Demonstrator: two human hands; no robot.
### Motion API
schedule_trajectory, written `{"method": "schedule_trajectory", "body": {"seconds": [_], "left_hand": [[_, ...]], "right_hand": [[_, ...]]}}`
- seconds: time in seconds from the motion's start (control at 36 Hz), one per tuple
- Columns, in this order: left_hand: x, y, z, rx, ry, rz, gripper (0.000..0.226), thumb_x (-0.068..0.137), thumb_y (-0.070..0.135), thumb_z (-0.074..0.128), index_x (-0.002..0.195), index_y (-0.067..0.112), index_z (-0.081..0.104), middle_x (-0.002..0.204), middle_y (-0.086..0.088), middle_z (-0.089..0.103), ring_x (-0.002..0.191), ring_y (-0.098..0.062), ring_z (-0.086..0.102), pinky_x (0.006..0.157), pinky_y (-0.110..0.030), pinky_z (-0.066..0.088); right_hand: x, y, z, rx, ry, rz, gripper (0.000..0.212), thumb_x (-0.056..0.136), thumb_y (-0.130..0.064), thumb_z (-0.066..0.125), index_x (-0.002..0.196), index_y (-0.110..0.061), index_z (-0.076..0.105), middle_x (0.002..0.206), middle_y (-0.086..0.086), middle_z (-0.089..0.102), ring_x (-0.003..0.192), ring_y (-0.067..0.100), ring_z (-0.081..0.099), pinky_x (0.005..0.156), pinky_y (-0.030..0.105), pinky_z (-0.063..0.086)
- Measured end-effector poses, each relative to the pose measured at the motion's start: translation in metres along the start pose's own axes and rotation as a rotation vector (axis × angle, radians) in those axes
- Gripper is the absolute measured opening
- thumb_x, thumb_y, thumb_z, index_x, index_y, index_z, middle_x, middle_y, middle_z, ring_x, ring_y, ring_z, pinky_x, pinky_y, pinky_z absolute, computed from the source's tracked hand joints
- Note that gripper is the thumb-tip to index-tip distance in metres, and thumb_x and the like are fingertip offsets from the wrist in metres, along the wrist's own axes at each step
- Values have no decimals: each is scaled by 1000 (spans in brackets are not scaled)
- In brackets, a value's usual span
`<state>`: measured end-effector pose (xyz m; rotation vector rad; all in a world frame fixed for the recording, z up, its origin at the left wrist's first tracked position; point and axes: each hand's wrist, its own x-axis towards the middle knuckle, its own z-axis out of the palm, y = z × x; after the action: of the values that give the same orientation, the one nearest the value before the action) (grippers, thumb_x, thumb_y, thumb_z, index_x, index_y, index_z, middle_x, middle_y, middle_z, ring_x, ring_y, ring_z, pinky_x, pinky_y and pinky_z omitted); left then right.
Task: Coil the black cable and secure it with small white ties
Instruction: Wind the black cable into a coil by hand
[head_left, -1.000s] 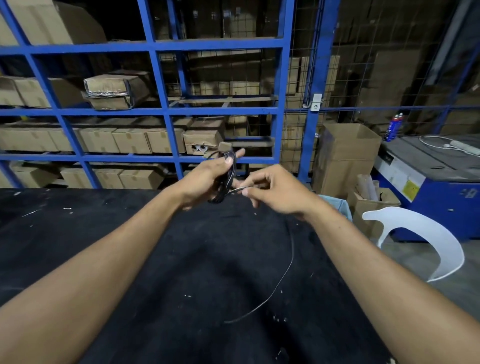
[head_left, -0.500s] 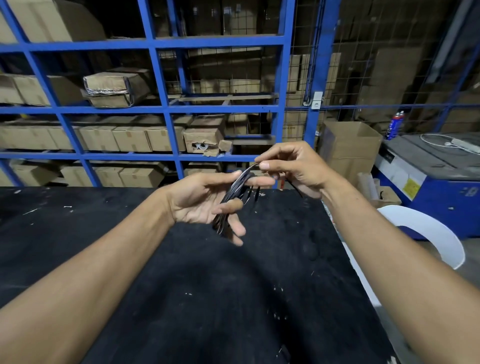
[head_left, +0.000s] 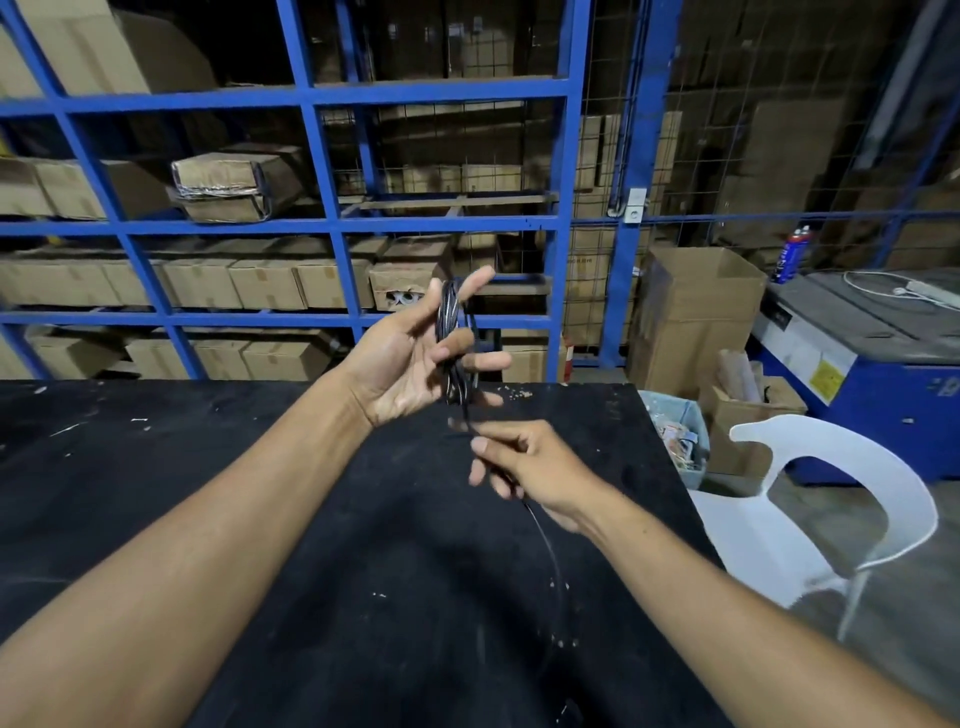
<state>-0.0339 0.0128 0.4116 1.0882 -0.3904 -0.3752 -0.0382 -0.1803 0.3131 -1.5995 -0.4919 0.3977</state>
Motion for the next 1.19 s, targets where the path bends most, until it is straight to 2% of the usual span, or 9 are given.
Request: {"method": "schedule_trajectory", "body": {"seconds": [0.25,0.36,0.39,0.42,0.56,0.69,0.86,1.06,1.19], "left_hand": [[7,-8,-10,432,331,68,54,113,44,22,160,22,36,53,-7,43,86,-41,78,110,-64,44],[3,-17,-17,662,367,-15,54,111,52,25,158,31,41,58,-6,52,107,-41,49,72,-40,47],[2,-19,-18,709,360,-27,55,110,54,27,157,32,43,60,-6,54,78,-6,46,66,-42,43],[1,-20,-15,759,357,-45,55,110,54,27,156,31,44,62,-6,56,70,-20,71,62,-46,42],[-7,-25,2,833,279,-170,61,112,47,29,124,-3,61,79,-14,64,62,-9,69,55,-21,43],[-14,-33,4,640,217,-338,44,109,49,38,111,10,59,80,-11,61,99,-49,75,63,-36,36],[-20,-35,9,610,214,-420,57,106,51,40,147,11,47,99,-7,75,100,-47,76,64,-36,42],[-25,-32,6,363,-35,-473,51,109,48,33,147,26,59,83,-15,64,90,-35,78,89,-50,48],[-26,-32,3,46,-206,-482,55,109,48,30,158,24,42,66,-2,46,67,-19,66,114,-79,20]], "right_hand": [[-17,-43,-2,-525,-9,-89,21,103,-16,60,110,-22,79,59,-10,69,62,-4,62,75,23,47],[-18,-76,-16,-739,15,-159,14,101,-23,65,99,-25,79,64,-14,71,74,11,73,80,36,59],[-19,-83,-18,-769,1,-176,12,100,-23,67,96,-26,78,67,-10,73,74,11,73,81,38,60],[-18,-89,-21,-800,-12,-197,10,98,-23,69,94,-26,78,69,-8,74,72,8,72,82,37,61],[-13,-109,-34,-944,-8,-314,6,92,-23,76,88,-26,79,73,-28,71,79,-7,68,79,23,53],[-2,-118,-57,-827,37,-432,2,87,-16,83,88,-16,81,81,-11,79,75,-6,70,71,7,47],[11,-107,-78,-580,1,-438,8,86,-12,85,89,-6,80,79,9,78,74,32,74,68,26,58],[16,-91,-84,-412,6,-432,8,85,-7,84,87,-1,79,74,-2,78,69,12,72,66,19,56],[20,-65,-81,-115,100,-336,6,86,-6,81,82,-11,81,72,-3,77,63,7,62,57,17,45]]}}
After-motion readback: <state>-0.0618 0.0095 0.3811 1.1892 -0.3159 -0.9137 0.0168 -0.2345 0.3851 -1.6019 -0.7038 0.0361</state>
